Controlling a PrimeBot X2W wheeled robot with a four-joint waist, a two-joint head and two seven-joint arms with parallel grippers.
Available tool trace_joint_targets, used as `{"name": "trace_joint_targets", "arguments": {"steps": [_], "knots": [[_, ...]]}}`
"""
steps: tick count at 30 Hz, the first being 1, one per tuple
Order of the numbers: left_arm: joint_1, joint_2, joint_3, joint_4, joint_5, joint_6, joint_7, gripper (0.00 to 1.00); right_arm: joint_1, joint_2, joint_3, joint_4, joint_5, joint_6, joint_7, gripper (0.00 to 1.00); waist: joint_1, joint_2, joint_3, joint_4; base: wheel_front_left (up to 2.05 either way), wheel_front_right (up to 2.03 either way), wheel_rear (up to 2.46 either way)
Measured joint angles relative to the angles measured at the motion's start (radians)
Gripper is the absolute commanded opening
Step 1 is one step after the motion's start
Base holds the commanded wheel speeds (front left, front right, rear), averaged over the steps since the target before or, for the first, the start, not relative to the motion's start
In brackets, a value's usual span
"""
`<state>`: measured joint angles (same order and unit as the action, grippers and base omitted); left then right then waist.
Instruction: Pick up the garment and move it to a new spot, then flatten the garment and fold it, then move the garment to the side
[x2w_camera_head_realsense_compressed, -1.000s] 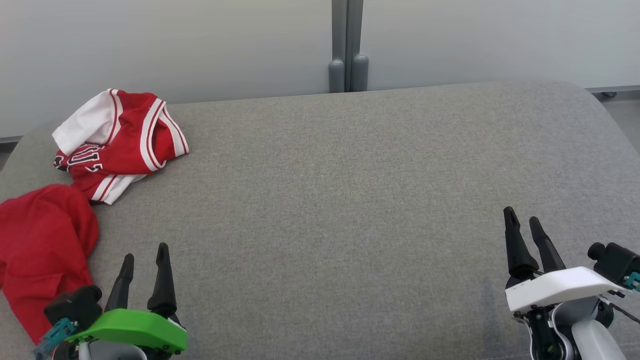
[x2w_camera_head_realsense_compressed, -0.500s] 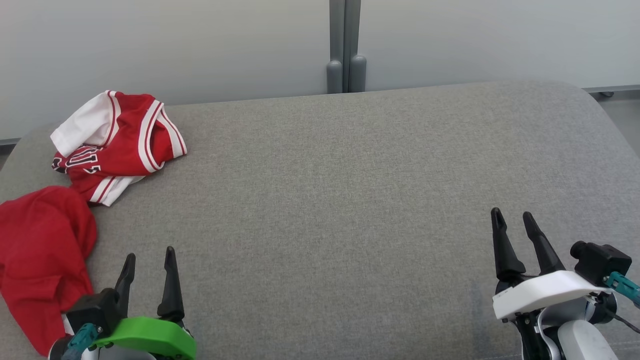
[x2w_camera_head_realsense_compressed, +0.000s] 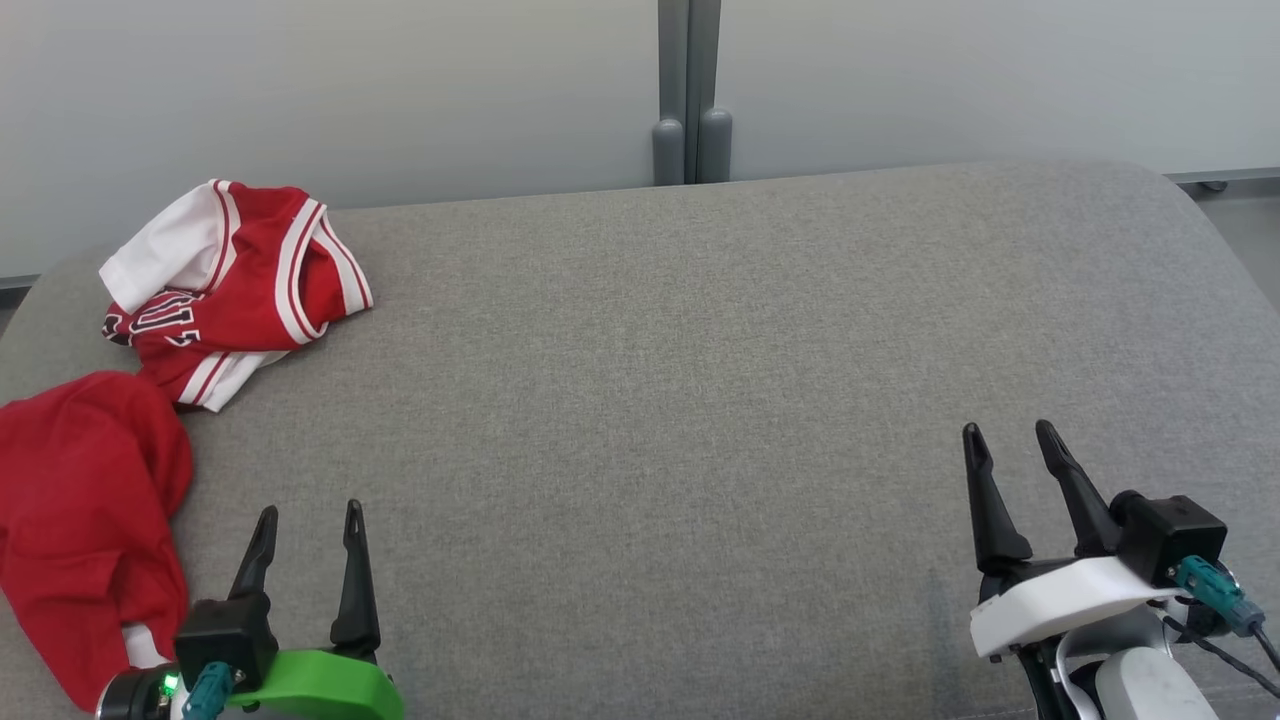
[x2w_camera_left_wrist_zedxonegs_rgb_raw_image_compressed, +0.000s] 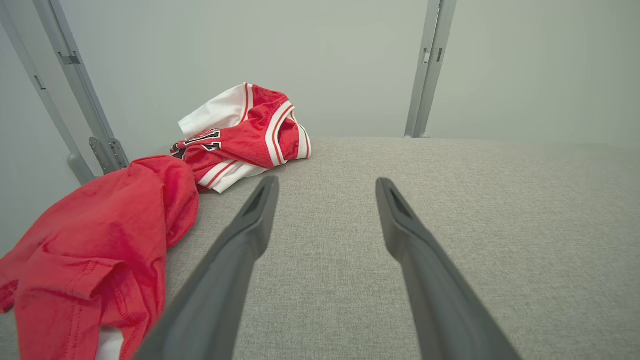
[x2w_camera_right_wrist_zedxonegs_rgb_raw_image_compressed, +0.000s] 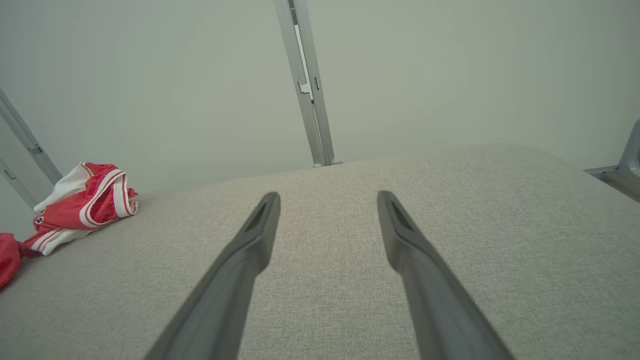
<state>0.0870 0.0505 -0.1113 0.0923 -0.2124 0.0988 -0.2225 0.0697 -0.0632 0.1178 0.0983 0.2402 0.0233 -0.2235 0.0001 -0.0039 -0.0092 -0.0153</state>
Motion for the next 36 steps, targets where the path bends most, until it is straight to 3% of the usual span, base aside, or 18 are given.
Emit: {"name": "trace_joint_targets", "arguments": {"steps": [8,24,36], "knots": [[0.0,0.0,-0.019,-0.004,0.08,0.017,-0.026,1.0,0.0,0.0,0.017,-0.011,-0.092,-0.008,-0.027,1.0,0.0,0.0,0.003,0.0,0.0,0.0,0.0],[0.0,0.0,-0.022,0.002,0.08,0.017,-0.026,1.0,0.0,0.001,0.01,-0.011,-0.092,-0.007,-0.027,1.0,0.0,0.0,0.007,0.005,0.0,0.0,0.0],[-0.006,-0.002,-0.032,0.013,0.081,0.016,-0.026,1.0,0.0,0.002,0.021,-0.011,-0.092,0.01,-0.027,1.0,0.0,0.0,0.009,0.071,0.0,0.0,0.0]]}}
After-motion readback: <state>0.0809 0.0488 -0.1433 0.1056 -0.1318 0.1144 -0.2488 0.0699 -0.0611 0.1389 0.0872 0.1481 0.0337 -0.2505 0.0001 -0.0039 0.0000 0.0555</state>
